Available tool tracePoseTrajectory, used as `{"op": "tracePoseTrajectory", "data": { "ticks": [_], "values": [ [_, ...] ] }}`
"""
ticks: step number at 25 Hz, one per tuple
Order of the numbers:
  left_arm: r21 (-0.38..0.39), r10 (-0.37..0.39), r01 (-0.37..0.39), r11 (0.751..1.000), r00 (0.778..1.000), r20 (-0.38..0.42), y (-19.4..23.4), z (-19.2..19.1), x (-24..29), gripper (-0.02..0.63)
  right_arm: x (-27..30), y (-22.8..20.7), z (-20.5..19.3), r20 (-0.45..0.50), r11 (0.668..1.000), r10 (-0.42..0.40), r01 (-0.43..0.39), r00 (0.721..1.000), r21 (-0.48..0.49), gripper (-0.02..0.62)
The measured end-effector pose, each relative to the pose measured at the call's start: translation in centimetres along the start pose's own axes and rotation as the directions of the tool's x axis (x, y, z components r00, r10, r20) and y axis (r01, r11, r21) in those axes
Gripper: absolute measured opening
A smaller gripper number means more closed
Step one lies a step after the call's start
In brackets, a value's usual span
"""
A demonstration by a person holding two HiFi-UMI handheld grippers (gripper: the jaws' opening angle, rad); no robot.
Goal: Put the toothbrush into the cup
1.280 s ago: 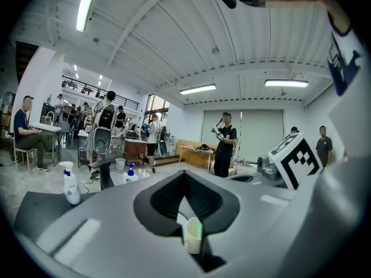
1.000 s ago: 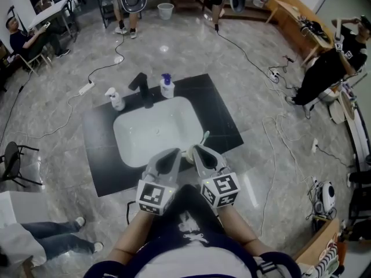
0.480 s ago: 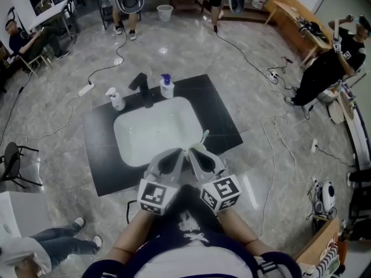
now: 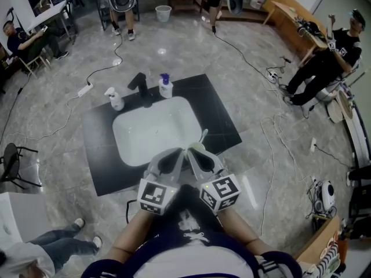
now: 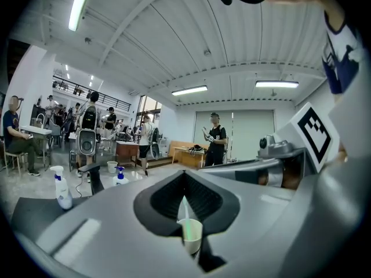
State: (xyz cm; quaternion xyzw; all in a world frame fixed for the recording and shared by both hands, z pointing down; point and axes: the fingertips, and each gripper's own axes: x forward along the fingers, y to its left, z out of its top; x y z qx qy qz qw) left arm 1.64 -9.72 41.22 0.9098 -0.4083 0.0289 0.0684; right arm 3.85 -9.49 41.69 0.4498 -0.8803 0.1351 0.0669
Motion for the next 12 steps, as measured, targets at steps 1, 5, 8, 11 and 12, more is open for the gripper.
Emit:
{"op": "tracePoseTrajectory", "data": {
  "ticks": [1,5,8,11,12],
  "values": [
    [-0.001,-0.001,0.001,1.000,1.000,0.000,-0.02,-0.04,0.01,-0.002,-0.01,0.00,-0.04,-0.001,1.000,0.000,0.000,1.000,0.000,0.000],
    [-0.001,-0.002,0.002,1.000,1.000,-0.002,-0.03,-0.03,0.10,-0.002,-0.05,-0.14,-0.10,-0.005,1.000,-0.003,0.003,1.000,0.000,0.000],
    [-0.003,-0.001,0.001,1.000,1.000,-0.003,0.04,-0.02,0.12,-0.002,-0.01,-0.16,-0.10,-0.006,1.000,-0.004,0.004,1.000,0.001,0.000],
    [-0.005,-0.001,0.001,1.000,1.000,-0.002,0.16,-0.11,0.10,-0.002,0.12,-0.09,-0.16,-0.006,1.000,-0.003,0.003,1.000,0.001,0.000],
    [-0.005,-0.001,0.001,1.000,1.000,-0.002,0.20,-0.14,0.09,-0.002,0.16,-0.06,-0.19,-0.006,1.000,-0.002,0.002,1.000,0.001,0.000]
  ]
}}
